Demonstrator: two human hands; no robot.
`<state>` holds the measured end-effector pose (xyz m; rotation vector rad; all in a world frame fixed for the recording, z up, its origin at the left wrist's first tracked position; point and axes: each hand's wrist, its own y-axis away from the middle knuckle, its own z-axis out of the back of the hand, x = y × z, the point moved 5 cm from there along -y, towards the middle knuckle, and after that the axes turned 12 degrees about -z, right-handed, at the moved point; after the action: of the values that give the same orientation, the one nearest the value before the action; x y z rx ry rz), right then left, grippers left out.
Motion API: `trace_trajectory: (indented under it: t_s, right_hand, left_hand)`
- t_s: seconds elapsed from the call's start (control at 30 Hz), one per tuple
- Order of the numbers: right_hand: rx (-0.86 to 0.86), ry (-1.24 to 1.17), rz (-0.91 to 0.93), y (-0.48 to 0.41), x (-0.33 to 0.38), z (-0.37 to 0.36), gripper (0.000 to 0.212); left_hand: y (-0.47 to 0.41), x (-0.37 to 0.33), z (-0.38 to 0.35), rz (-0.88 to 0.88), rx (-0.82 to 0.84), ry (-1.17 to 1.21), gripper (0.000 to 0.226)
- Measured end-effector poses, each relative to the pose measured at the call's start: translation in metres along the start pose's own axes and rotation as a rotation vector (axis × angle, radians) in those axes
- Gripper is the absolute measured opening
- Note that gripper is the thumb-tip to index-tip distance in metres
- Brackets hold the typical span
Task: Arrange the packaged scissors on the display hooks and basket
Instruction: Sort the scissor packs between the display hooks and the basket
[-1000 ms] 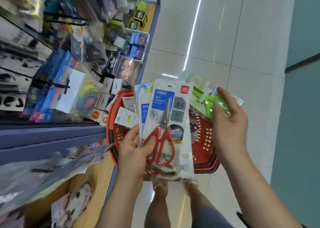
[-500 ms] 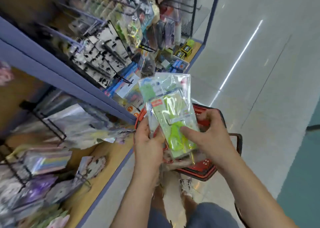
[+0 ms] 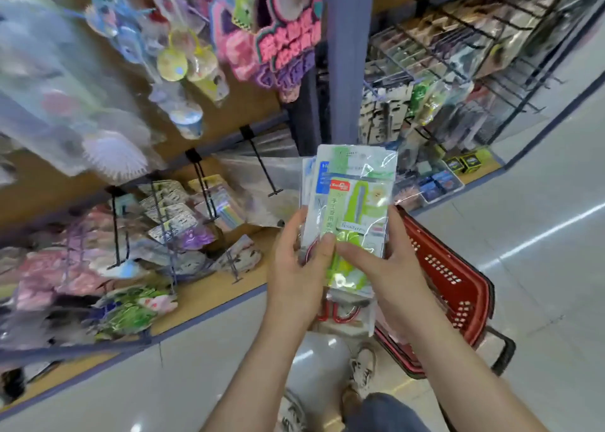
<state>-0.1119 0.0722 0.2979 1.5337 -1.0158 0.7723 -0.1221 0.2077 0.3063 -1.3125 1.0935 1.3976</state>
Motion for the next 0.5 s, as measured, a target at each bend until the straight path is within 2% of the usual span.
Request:
trace_trajectory:
  t_s: [0.1, 0.2, 0.27, 0.37, 0.5]
  right_hand:
    - [0.031, -0.118, -0.062, 0.009, -0.007, -0.034, 0.034]
    - [0.068, -0.033, -0.046, 0.031, -0.015, -0.090, 0.022]
    - [0.108, -0.021, -0.036, 0.048, -0.019, -0.122, 0.024]
    - [0.142, -0.005, 0.019, 0.067, -0.020, -0.157, 0.040]
    - [0.170, -0.041, 0.052, 0.076, -0.005, -0.178, 0.030]
  left_hand:
    - [0.011, -0.005, 0.041, -0.012, -0.110, -0.022, 0.033]
    - [0.029, -0.009, 0.102, -0.030, -0.246, -0.033, 0.018]
    - [0.041, -0.014, 0.139, -0.036, -0.310, -0.042, 0.008]
    - [0.051, -0.024, 0.176, -0.039, -0.342, -0.024, 0.003]
    - [0.050, -0.050, 0.196, -0.081, -0.340, 0.020, 0.013]
